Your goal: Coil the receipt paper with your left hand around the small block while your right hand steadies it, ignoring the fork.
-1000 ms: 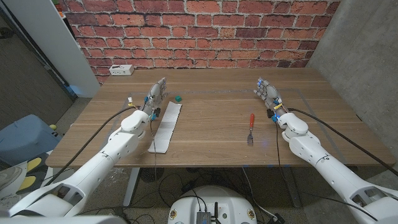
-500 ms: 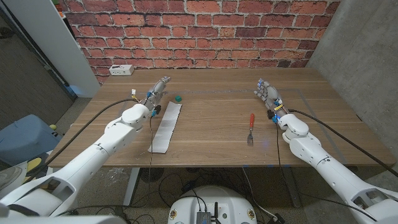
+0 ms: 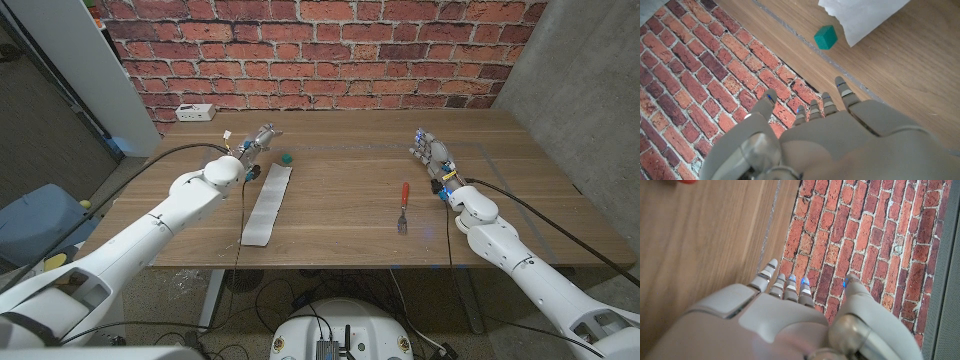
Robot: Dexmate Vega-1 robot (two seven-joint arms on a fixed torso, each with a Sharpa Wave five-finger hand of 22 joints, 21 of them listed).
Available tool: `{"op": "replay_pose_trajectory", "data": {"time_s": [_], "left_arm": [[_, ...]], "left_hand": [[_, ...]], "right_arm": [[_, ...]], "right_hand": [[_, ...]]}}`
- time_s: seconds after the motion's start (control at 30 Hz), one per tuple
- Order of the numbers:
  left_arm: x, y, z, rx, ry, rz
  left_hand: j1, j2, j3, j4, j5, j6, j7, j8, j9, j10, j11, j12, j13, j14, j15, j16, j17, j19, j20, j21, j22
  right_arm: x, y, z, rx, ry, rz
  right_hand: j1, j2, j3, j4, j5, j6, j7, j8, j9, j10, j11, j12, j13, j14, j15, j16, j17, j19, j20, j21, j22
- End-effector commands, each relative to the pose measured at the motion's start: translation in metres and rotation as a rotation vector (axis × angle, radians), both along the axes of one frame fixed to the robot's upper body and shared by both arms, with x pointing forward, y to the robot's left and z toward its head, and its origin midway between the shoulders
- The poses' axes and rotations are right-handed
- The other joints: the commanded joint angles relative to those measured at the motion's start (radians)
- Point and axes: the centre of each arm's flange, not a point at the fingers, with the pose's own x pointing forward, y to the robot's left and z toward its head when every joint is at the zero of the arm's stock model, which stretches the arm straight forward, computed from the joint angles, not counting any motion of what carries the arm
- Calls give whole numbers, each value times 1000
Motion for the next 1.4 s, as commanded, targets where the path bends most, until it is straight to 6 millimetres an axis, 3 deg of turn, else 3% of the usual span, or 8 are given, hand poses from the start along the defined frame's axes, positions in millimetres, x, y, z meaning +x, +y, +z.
{"op": "replay_pose_trajectory", "data": {"time_s": [0.03,0.13,0.3,0.5,0.67,0.97,1.2,1.4], "left_arm": [[-8,-12,21,195,34,213],[-9,-18,25,248,31,272],[-10,-28,31,336,16,374],[-8,-36,39,400,20,482],[-5,-42,48,464,62,531],[5,-52,63,567,155,561],[11,-59,71,656,159,578],[21,-67,87,760,253,579]], "left_hand": [[75,-1,13,-27,2,54,1,10,5,38,-56,7,3,53,-24,7,1,44,-12,13,5],[125,-5,16,-37,0,108,12,19,5,79,-68,13,2,95,-42,9,1,83,-22,24,5],[228,-34,4,-49,-6,191,-3,23,5,172,-76,25,2,183,-81,13,1,147,-38,39,4],[387,-114,-62,-48,-6,320,-16,26,6,325,-106,36,3,322,-146,24,3,259,-91,64,1],[459,-147,-110,-41,-4,401,-22,29,6,418,-118,44,6,415,-179,46,10,333,-139,82,0],[503,-154,-151,-33,0,463,-18,31,7,503,-132,57,10,500,-201,76,19,391,-153,96,-2],[532,-150,-191,-22,6,589,-28,55,9,608,-144,79,17,576,-234,109,29,427,-168,103,-2],[533,-162,-206,-21,7,607,-28,56,10,623,-149,80,18,592,-237,114,29,436,-169,105,-2]], "right_arm": [[-4,-1,-8,7,7,2],[-6,-1,-10,10,9,0],[-8,-2,-13,15,10,-4],[-10,-3,-16,23,11,-7],[-9,-3,-18,27,12,-6],[-4,-5,-20,33,14,0],[-1,-8,-24,40,13,5],[-1,-11,-25,41,2,12]], "right_hand": [[4,5,-2,-6,-1,13,1,6,1,10,-5,4,4,1,11,10,4,2,7,8,5],[4,6,-2,-6,-1,16,1,7,1,11,-4,4,4,1,12,10,5,3,7,8,5],[3,7,-3,-7,-2,23,3,8,1,13,-2,4,4,3,12,11,5,3,7,9,5],[2,8,-5,-8,-3,33,4,10,1,17,0,5,4,4,13,11,5,4,7,9,5],[2,8,-6,-9,-3,36,6,11,2,22,1,7,4,5,11,11,5,5,5,9,6],[0,9,-8,-10,-4,39,6,9,2,26,2,7,4,5,12,11,6,5,6,9,6],[-3,10,-10,-10,-5,41,6,8,2,30,3,8,5,7,14,12,6,5,5,9,6],[-4,10,-12,-11,-5,41,6,7,2,33,6,9,5,9,12,13,7,5,5,9,6]]}}
